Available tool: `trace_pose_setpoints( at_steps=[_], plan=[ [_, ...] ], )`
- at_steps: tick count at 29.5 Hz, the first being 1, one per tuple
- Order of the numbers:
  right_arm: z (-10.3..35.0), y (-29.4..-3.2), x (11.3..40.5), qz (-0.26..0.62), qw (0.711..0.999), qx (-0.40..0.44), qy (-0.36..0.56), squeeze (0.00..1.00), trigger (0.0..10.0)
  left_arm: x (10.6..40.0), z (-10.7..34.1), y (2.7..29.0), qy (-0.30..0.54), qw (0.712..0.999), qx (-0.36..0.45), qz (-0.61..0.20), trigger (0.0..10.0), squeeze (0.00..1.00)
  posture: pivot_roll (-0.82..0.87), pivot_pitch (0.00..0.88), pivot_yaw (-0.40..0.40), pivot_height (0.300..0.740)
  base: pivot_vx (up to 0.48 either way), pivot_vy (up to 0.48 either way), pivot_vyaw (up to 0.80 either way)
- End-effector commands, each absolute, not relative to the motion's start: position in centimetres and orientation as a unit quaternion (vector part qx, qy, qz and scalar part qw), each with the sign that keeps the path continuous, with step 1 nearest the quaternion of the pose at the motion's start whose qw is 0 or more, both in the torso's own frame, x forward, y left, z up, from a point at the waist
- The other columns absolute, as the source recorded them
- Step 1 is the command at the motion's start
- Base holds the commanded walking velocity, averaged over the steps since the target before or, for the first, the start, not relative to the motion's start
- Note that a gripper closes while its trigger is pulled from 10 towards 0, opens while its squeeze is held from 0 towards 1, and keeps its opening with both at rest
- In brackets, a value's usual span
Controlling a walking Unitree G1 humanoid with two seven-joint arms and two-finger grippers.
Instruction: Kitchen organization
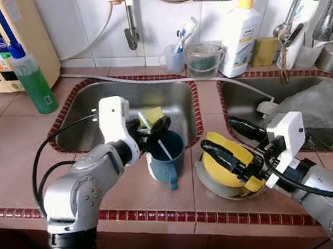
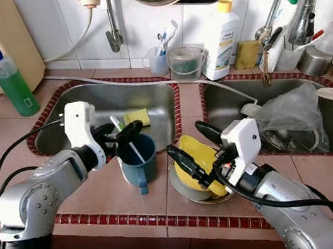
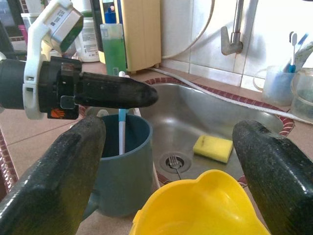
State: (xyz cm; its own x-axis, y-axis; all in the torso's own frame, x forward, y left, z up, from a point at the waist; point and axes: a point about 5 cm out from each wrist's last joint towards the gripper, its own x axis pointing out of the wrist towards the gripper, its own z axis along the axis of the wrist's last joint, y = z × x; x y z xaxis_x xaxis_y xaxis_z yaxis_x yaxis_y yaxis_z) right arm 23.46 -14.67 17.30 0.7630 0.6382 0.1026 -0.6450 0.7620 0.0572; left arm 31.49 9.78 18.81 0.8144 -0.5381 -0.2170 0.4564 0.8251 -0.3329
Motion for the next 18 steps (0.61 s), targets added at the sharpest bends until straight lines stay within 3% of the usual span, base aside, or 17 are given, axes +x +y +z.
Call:
trace_pose_setpoints(
  at_steps=[1, 8, 9, 11, 12, 13, 18],
  plan=[
    [17.7, -14.5, 23.1, 0.346, 0.936, 0.038, -0.045, 0.00, 10.0, 31.8, 19.5, 9.3, 0.142, 0.946, -0.131, -0.262, 10.0, 0.00, 0.04, 0.000, -0.014, 0.740, 0.000, 0.000, 0.00],
    [17.7, -14.4, 23.1, 0.344, 0.937, 0.039, -0.045, 0.00, 10.0, 31.8, 19.9, 8.3, 0.133, 0.941, -0.148, -0.272, 10.0, 0.00, 0.04, 0.000, -0.011, 0.740, 0.000, 0.000, 0.00],
    [17.7, -14.4, 23.1, 0.344, 0.937, 0.039, -0.045, 0.00, 10.0, 31.8, 19.9, 8.3, 0.133, 0.941, -0.149, -0.272, 4.7, 0.00, 0.04, 0.000, -0.011, 0.740, 0.000, 0.000, 0.00],
    [17.7, -14.4, 23.1, 0.343, 0.937, 0.039, -0.045, 0.00, 10.0, 31.7, 20.2, 8.3, 0.105, 0.946, -0.132, -0.276, 2.7, 0.00, 0.04, 0.000, -0.010, 0.740, 0.000, 0.000, 0.00],
    [17.7, -14.4, 23.1, 0.343, 0.937, 0.039, -0.045, 0.00, 10.0, 31.7, 20.2, 8.3, 0.105, 0.946, -0.132, -0.276, 2.7, 0.00, 0.04, 0.000, -0.010, 0.740, 0.000, 0.000, 0.00],
    [17.7, -14.4, 23.0, 0.343, 0.937, 0.040, -0.044, 0.00, 10.0, 31.7, 20.0, 8.3, 0.122, 0.943, -0.141, -0.275, 0.0, 0.00, 0.04, 0.000, -0.011, 0.740, 0.000, 0.000, 0.00],
    [17.5, -14.2, 22.8, 0.349, 0.935, 0.045, -0.040, 0.00, 10.0, 31.7, 19.9, 8.4, 0.122, 0.943, -0.143, -0.275, 0.0, 0.00, 0.04, 0.000, -0.012, 0.740, 0.000, 0.000, 0.00]
  ],
)
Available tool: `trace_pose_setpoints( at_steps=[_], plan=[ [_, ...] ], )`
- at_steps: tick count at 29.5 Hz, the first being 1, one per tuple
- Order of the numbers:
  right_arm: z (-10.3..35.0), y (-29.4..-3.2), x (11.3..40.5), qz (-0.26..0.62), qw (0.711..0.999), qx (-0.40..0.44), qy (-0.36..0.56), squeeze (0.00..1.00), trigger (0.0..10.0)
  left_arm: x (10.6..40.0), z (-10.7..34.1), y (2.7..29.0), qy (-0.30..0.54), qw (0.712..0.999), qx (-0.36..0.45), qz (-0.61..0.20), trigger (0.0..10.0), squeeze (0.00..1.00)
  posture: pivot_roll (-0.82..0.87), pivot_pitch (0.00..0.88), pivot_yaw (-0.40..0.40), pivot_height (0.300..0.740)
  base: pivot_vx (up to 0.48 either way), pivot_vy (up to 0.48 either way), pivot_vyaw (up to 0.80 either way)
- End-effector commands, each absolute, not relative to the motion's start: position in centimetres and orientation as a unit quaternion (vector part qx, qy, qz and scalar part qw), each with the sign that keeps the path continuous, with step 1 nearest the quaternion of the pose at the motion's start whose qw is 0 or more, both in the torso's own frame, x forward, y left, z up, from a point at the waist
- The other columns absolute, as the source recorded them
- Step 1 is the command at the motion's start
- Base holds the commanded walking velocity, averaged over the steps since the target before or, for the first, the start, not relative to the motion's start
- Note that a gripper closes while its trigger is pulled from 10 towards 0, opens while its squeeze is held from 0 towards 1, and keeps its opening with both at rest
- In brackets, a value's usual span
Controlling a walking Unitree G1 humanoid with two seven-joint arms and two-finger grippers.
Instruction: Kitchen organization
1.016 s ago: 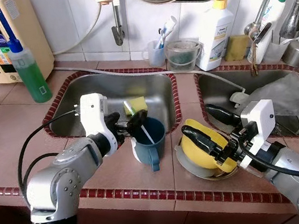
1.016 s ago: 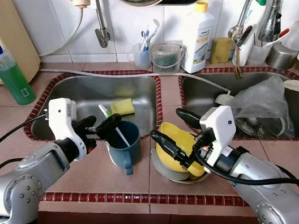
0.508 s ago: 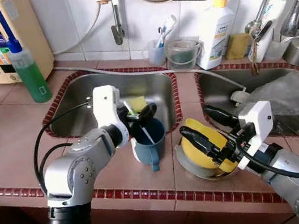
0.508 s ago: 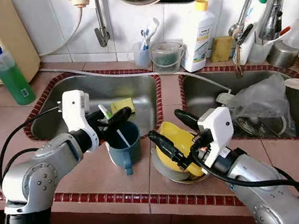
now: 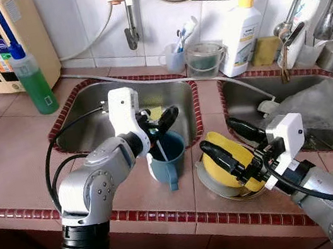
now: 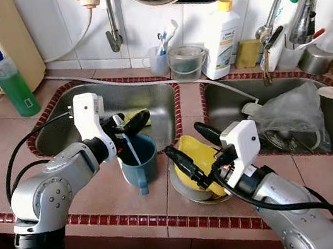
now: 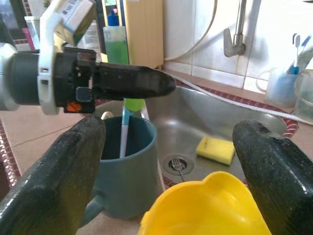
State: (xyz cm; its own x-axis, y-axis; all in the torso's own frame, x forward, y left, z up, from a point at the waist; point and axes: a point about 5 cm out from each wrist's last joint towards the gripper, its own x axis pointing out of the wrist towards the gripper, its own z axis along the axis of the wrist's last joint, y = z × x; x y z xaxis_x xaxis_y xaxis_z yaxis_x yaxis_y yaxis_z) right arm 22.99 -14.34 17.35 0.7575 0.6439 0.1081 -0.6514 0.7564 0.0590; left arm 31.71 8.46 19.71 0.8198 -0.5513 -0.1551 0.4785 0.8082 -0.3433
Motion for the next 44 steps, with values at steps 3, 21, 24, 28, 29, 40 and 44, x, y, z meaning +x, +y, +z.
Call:
trace_pose_setpoints(
  at_steps=[3, 21, 24, 28, 29, 40, 44],
  plan=[
    [17.55, -14.12, 22.75, 0.352, 0.934, 0.046, -0.040, 0.00, 10.0, 31.68, 19.88, 8.51, 0.121, 0.943, -0.143, -0.275, 0.0, 0.00, 0.04, 0.000, -0.012, 0.740, 0.000, 0.000, 0.00],
    [17.37, -14.02, 22.61, 0.358, 0.932, 0.041, -0.035, 0.00, 10.0, 31.44, 19.92, 8.62, 0.119, 0.941, -0.144, -0.282, 0.0, 0.00, 0.04, 0.000, -0.013, 0.740, 0.000, 0.000, 0.00],
    [17.35, -14.02, 22.63, 0.357, 0.932, 0.040, -0.035, 0.00, 10.0, 31.41, 19.92, 8.60, 0.118, 0.940, -0.146, -0.284, 0.0, 0.00, 0.04, 0.000, -0.012, 0.740, 0.000, 0.000, 0.00],
    [17.36, -14.18, 22.70, 0.353, 0.934, 0.035, -0.036, 0.00, 10.0, 31.20, 19.74, 8.52, 0.121, 0.938, -0.144, -0.291, 0.0, 0.00, 0.04, 0.000, -0.010, 0.740, 0.000, 0.000, 0.00],
    [17.36, -14.19, 22.70, 0.353, 0.934, 0.035, -0.036, 0.00, 10.0, 31.20, 19.73, 8.53, 0.121, 0.938, -0.144, -0.291, 0.0, 0.00, 0.04, 0.000, -0.010, 0.740, 0.000, 0.000, 0.00],
    [17.47, -14.41, 22.87, 0.348, 0.936, 0.032, -0.038, 0.00, 10.0, 31.42, 20.07, 8.68, 0.116, 0.938, -0.148, -0.291, 0.0, 0.00, 0.04, 0.000, -0.010, 0.740, 0.000, 0.000, 0.00],
    [17.51, -14.42, 22.93, 0.347, 0.936, 0.032, -0.039, 0.00, 10.0, 31.46, 20.21, 8.71, 0.114, 0.938, -0.149, -0.291, 0.0, 0.00, 0.04, 0.000, -0.011, 0.740, 0.000, 0.000, 0.00]
  ],
)
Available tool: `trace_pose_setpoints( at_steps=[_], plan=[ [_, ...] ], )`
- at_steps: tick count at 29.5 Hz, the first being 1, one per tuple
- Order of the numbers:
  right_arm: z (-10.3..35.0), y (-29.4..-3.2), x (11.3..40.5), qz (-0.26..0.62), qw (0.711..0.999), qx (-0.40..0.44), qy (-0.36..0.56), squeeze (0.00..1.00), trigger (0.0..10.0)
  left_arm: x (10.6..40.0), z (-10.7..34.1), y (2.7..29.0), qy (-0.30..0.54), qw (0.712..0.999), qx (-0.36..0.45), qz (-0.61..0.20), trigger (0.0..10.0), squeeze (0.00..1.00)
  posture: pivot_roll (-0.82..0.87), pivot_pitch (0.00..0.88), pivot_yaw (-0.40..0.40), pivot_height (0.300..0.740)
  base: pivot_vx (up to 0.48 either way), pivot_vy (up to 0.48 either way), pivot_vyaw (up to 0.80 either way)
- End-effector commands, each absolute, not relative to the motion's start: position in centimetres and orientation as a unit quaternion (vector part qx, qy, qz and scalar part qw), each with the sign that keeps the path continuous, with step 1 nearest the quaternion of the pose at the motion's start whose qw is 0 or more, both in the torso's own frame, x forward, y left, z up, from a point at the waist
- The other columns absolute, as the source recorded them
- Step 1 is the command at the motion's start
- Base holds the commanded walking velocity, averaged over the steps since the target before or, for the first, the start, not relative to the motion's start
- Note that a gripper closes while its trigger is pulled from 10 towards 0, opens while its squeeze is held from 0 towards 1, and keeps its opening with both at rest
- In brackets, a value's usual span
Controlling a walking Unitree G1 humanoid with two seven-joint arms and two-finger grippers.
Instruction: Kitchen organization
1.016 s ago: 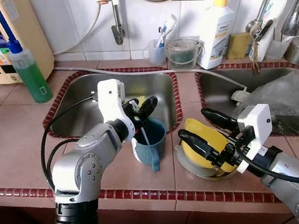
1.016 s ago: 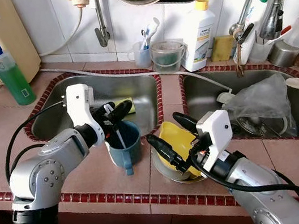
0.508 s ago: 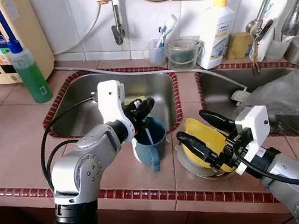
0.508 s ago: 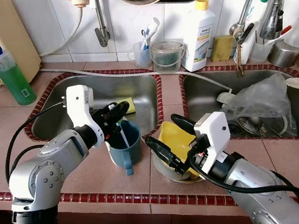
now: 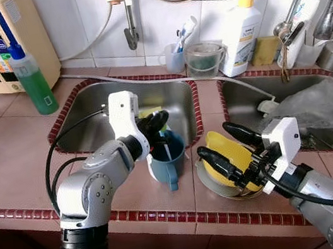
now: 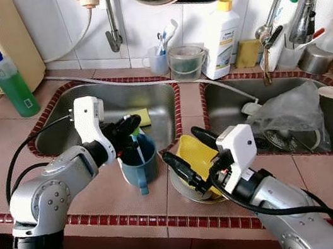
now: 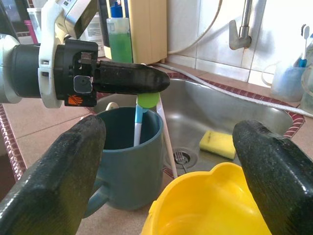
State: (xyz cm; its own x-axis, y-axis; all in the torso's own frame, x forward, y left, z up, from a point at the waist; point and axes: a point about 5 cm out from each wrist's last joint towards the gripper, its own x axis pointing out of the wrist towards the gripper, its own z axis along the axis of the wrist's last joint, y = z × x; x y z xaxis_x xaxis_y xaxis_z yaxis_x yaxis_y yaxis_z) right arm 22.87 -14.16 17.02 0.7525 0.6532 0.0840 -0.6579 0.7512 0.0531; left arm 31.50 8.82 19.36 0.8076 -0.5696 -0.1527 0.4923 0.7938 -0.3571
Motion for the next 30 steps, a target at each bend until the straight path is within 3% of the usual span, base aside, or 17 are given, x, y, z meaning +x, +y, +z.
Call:
trace_pose_setpoints(
  at_steps=[1, 12, 13, 30],
  plan=[
    [17.5, -14.4, 22.9, 0.348, 0.936, 0.032, -0.039, 0.00, 10.0, 31.5, 20.3, 8.7, 0.112, 0.938, -0.149, -0.292, 0.0, 0.00, 0.04, 0.000, -0.011, 0.740, 0.000, 0.000, 0.00],
    [17.5, -14.4, 23.0, 0.348, 0.936, 0.031, -0.040, 0.00, 10.0, 31.3, 21.1, 8.8, 0.096, 0.935, -0.147, -0.309, 0.0, 0.00, 0.04, 0.000, -0.014, 0.740, 0.000, 0.000, 0.00],
    [17.5, -14.4, 23.0, 0.348, 0.936, 0.031, -0.039, 0.00, 10.0, 31.2, 21.4, 8.7, 0.091, 0.933, -0.144, -0.318, 10.0, 0.00, 0.04, 0.000, -0.015, 0.740, 0.000, 0.000, 0.00],
    [17.5, -14.1, 23.3, 0.350, 0.935, 0.034, -0.042, 0.00, 10.0, 31.7, 23.9, 10.1, 0.059, 0.926, -0.140, -0.347, 10.0, 0.00, 0.05, 0.000, -0.015, 0.740, 0.000, 0.000, 0.00]
  ],
)
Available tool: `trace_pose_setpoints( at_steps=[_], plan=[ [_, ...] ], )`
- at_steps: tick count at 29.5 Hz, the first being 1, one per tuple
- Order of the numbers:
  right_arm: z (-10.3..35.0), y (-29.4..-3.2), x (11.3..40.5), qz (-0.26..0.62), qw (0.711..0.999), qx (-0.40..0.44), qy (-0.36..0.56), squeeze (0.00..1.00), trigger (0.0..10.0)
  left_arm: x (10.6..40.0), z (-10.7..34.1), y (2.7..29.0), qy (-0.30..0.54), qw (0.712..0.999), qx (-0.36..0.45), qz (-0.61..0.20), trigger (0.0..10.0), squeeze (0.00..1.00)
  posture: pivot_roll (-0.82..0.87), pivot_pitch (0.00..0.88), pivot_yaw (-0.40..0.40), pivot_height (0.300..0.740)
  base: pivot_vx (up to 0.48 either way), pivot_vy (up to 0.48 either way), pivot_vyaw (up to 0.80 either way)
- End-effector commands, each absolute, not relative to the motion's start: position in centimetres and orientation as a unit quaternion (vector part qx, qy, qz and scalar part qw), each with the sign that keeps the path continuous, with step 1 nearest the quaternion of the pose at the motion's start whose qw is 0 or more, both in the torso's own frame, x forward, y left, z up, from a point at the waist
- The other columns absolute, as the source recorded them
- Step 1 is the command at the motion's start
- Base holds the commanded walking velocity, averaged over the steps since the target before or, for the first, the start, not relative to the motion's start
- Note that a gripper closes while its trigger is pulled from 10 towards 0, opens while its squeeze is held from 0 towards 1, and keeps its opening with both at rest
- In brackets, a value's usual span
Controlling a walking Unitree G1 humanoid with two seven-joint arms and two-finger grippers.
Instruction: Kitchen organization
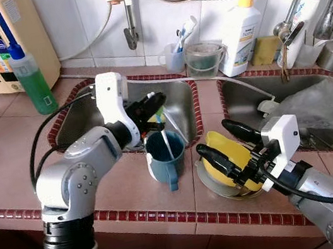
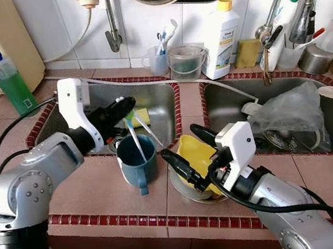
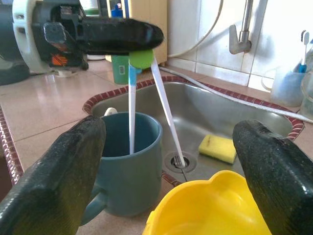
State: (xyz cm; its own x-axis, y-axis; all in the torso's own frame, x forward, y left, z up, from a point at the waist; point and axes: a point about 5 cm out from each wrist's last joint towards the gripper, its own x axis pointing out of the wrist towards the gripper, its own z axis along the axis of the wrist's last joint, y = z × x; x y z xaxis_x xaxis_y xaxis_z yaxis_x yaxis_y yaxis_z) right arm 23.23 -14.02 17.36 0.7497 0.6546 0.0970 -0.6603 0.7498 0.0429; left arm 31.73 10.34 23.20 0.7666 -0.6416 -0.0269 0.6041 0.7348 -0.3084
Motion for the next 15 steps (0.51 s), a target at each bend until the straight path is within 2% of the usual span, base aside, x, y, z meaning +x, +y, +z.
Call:
trace_pose_setpoints(
  at_steps=[1, 15],
  plan=[
    [17.5, -14.1, 23.4, 0.350, 0.935, 0.033, -0.042, 0.00, 10.0, 31.8, 24.1, 10.3, 0.057, 0.926, -0.137, -0.346, 10.0, 0.00, 0.05, 0.000, -0.015, 0.740, 0.000, 0.000, 0.00],
    [17.3, -13.8, 23.6, 0.351, 0.934, 0.036, -0.044, 0.00, 10.0, 33.5, 27.1, 12.2, 0.022, 0.930, -0.116, -0.349, 10.0, 0.00, 0.06, 0.000, -0.006, 0.740, 0.000, 0.000, 0.00]
  ],
)
